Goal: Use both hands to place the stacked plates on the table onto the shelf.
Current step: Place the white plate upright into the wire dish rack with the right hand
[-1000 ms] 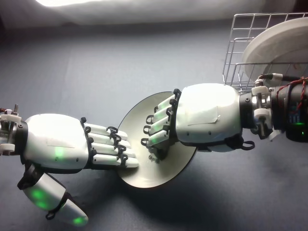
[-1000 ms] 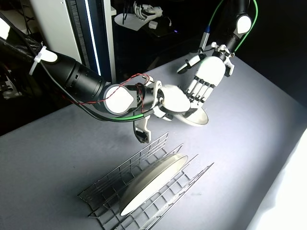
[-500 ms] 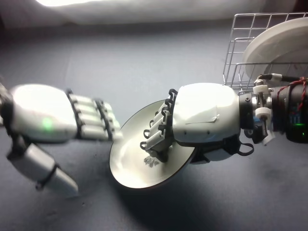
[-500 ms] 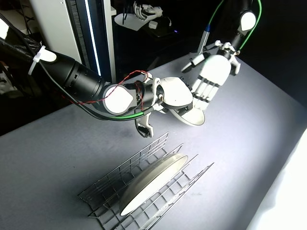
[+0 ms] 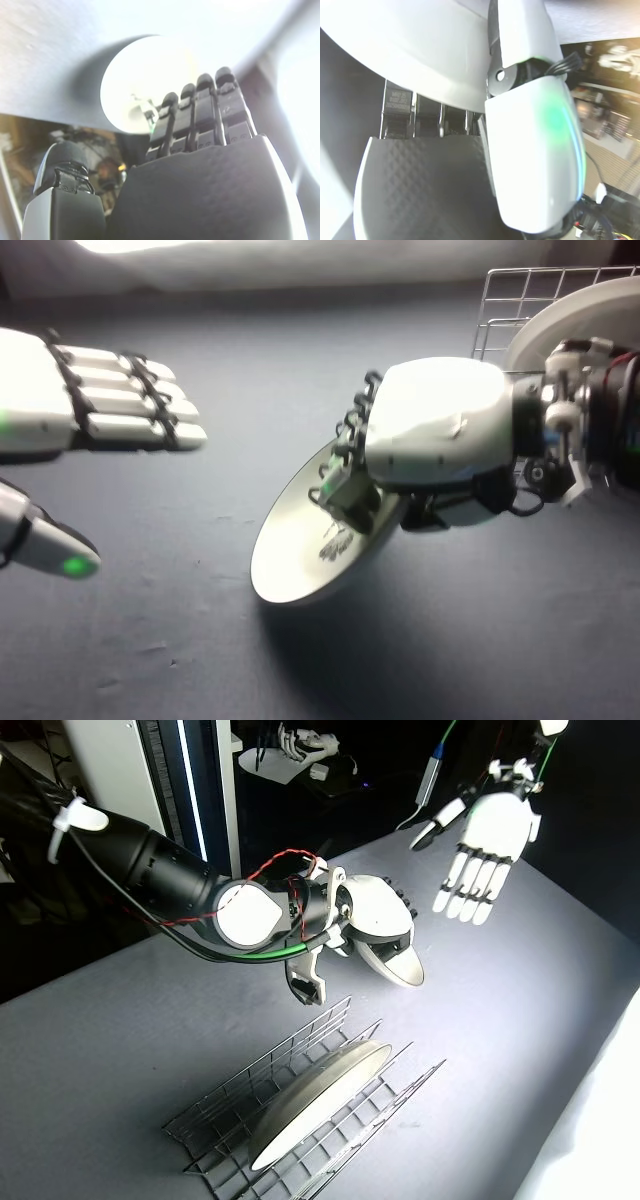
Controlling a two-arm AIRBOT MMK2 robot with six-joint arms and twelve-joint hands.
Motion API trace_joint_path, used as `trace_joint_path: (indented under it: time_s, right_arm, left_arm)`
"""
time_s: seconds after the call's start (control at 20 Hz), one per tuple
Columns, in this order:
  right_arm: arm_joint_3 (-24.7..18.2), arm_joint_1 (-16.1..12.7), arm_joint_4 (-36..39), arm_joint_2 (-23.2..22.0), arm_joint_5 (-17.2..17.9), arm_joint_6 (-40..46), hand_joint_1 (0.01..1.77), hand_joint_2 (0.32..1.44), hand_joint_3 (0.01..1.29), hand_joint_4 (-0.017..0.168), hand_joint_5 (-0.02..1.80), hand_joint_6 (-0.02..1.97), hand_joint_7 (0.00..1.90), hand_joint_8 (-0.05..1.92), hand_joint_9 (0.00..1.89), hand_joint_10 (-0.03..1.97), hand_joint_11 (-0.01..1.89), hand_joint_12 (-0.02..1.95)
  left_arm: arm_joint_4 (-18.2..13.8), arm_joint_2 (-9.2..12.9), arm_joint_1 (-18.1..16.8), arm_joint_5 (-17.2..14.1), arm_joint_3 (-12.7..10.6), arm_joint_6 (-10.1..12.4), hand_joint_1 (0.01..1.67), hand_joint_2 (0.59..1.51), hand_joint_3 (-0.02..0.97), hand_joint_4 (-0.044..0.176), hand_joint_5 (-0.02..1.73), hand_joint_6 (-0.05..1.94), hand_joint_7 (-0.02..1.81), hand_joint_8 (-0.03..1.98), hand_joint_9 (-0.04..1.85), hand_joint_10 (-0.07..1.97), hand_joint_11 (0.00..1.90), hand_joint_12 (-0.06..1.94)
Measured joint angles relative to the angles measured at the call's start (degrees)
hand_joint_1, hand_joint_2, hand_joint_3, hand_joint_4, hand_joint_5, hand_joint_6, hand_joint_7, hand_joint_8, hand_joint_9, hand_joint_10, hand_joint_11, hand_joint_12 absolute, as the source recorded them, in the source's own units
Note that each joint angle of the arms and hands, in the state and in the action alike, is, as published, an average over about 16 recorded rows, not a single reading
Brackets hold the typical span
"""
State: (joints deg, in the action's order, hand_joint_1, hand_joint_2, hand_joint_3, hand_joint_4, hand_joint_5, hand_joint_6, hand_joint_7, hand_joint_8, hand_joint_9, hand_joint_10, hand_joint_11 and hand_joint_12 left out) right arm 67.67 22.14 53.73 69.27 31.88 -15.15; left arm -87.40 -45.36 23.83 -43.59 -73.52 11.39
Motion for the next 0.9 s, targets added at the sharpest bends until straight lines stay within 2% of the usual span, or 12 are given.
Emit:
trace_joint_path:
  time_s: [0.35,0.9]
  right_arm:
    - [-4.7,-2.4,-5.5,-4.7,-1.1,0.0,1.45,1.02,0.01,-0.003,0.76,1.13,0.94,0.96,0.87,1.16,0.79,1.64]
    - [-9.9,-4.3,-18.3,-9.7,-1.9,0.0,1.46,1.05,0.01,-0.007,0.74,1.14,0.94,0.98,0.85,1.19,0.77,1.62]
  left_arm:
    - [-0.8,3.2,-2.2,-2.3,-0.8,0.8,0.01,1.099,0.017,0.002,0.02,0.01,0.01,-0.01,0.02,0.01,0.02,0.01]
    - [-3.5,3.8,-2.9,-3.5,-2.0,1.1,0.02,1.095,0.018,0.002,0.02,0.01,0.02,-0.01,0.02,0.01,0.01,0.01]
